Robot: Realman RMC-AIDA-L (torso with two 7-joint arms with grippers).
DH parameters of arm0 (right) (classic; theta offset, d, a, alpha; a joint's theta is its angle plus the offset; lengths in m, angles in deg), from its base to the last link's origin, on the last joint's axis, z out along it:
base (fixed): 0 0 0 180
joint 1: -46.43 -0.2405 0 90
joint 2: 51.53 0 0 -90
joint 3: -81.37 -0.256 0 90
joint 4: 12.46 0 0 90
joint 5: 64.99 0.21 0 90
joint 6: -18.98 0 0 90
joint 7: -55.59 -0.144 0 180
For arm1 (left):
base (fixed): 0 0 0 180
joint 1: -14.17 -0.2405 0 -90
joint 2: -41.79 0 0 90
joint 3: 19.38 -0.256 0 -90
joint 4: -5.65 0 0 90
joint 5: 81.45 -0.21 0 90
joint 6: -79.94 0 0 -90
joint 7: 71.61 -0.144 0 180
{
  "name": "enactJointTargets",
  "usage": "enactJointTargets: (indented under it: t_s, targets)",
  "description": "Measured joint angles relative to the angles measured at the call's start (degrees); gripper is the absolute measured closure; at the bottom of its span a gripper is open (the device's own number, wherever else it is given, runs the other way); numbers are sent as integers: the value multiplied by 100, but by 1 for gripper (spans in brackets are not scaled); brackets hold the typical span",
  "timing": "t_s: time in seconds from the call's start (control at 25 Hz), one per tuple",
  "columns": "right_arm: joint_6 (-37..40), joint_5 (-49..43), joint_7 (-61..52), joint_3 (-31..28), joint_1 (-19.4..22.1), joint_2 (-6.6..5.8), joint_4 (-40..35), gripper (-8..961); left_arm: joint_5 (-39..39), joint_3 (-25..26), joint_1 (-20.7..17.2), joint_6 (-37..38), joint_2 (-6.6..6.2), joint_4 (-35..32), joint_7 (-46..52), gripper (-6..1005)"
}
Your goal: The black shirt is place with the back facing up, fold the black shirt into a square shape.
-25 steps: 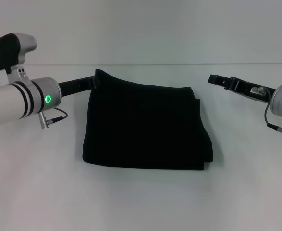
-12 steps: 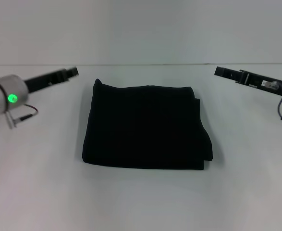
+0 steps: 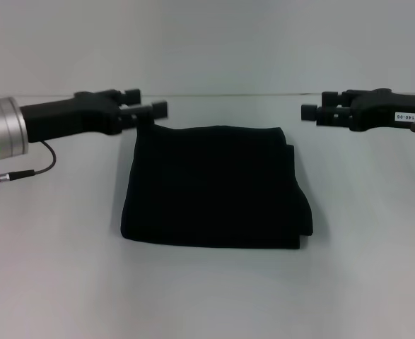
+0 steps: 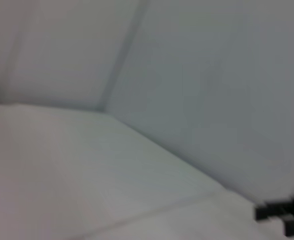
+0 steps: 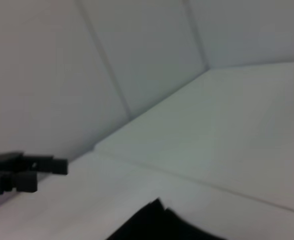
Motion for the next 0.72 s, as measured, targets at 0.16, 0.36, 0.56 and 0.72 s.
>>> enactJointTargets:
  t_s: [0.16,0.36,0.56,0.72]
  targets:
    - [526,-772,-192,155,-253,-28,-483,224,-488,-158,169,557,-60,-149,-13,174]
    - [799,-1345,-421,244,-510,-28,-706,225,-867,-452,257,836,-58,-297,19,82]
    - [818,-1742,-544,295,-665,-21,-700,223,-916,-486,267,851,-55,-314,12,53]
    - [820,-1808,-579,426,-713,3,-690,222,-1039,-562,285,861,-48,-316,-3,37]
